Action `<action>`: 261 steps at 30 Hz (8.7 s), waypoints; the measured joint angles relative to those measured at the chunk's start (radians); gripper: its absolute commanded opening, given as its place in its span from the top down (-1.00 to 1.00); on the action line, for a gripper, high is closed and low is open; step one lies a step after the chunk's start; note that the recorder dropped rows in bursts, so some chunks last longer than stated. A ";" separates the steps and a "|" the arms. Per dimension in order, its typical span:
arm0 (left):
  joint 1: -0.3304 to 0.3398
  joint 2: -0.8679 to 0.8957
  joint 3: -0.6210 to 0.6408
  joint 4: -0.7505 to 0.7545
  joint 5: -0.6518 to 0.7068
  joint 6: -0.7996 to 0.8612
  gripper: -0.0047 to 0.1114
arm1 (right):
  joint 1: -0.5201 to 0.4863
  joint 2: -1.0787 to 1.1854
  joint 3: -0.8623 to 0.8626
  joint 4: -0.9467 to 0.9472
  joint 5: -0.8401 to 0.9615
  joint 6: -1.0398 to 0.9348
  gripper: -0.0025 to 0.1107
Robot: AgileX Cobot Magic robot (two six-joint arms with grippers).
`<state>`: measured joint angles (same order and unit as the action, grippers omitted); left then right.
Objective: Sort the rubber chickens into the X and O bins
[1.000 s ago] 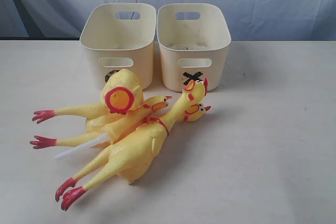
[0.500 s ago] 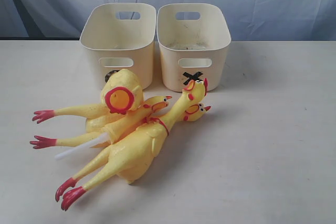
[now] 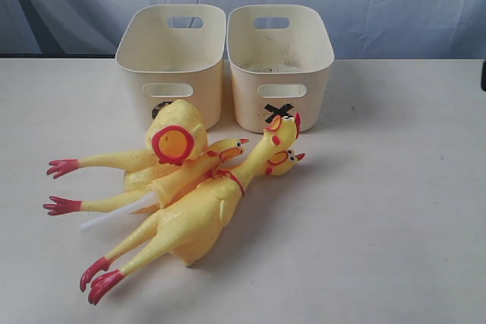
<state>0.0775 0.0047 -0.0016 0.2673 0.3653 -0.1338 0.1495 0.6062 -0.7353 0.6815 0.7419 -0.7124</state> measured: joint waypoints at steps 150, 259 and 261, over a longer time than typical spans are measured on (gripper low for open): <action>0.000 0.000 0.000 0.000 0.000 0.003 0.92 | 0.744 0.748 -0.233 0.058 -0.709 -0.073 0.97; 0.000 0.000 0.000 0.018 0.000 0.005 0.92 | 0.394 0.981 -0.431 0.085 -0.346 -0.170 0.34; 0.000 0.000 0.000 0.018 0.000 0.005 0.92 | 0.394 0.981 -0.431 0.059 -0.272 -0.170 0.34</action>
<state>0.0775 0.0047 -0.0016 0.2857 0.3653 -0.1292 0.5430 1.5875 -1.1658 0.7402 0.4697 -0.8824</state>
